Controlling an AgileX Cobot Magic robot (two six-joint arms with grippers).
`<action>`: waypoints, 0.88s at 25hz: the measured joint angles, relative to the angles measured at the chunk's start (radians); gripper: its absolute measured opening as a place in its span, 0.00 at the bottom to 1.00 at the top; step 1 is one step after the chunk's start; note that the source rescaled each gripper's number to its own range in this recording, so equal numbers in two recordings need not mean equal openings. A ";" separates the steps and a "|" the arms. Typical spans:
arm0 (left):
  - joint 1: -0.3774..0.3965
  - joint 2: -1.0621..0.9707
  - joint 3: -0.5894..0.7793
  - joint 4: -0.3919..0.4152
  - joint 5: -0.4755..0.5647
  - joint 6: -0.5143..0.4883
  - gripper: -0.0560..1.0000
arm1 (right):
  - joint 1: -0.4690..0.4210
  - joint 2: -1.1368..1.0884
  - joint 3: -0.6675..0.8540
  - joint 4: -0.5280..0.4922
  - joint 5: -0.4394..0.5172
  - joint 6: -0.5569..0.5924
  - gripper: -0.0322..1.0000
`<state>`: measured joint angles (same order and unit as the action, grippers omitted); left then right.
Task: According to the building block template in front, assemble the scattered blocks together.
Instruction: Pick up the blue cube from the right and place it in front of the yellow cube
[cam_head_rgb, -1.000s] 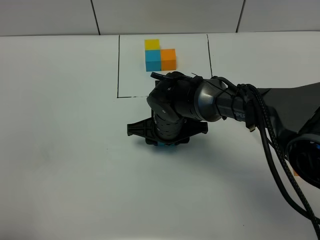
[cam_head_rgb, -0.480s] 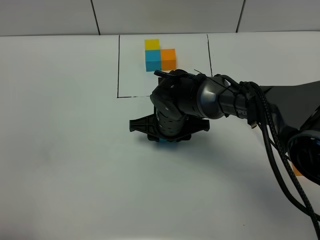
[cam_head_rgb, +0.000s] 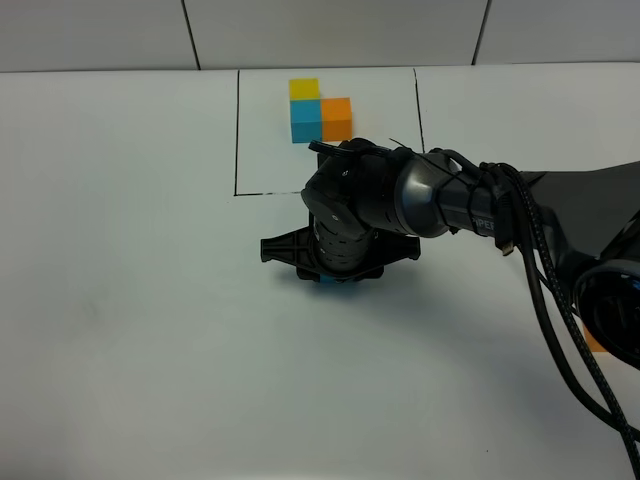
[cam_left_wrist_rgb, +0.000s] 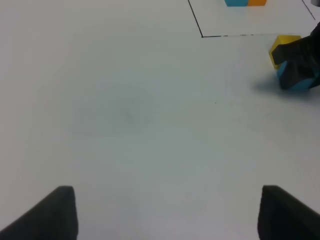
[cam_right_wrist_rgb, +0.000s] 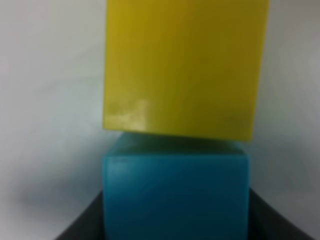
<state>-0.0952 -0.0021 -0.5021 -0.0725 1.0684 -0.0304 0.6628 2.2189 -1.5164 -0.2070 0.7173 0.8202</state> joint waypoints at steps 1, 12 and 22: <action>0.000 0.000 0.000 0.000 0.000 -0.001 0.61 | 0.000 0.000 0.000 0.000 0.000 0.000 0.33; 0.000 0.000 0.000 0.000 0.000 -0.001 0.61 | 0.000 0.000 0.000 0.000 -0.004 0.000 0.33; 0.000 0.000 0.000 0.000 0.000 -0.001 0.61 | 0.000 0.002 0.000 -0.025 -0.013 -0.001 0.33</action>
<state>-0.0952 -0.0021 -0.5021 -0.0725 1.0684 -0.0314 0.6628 2.2210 -1.5164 -0.2323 0.7043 0.8193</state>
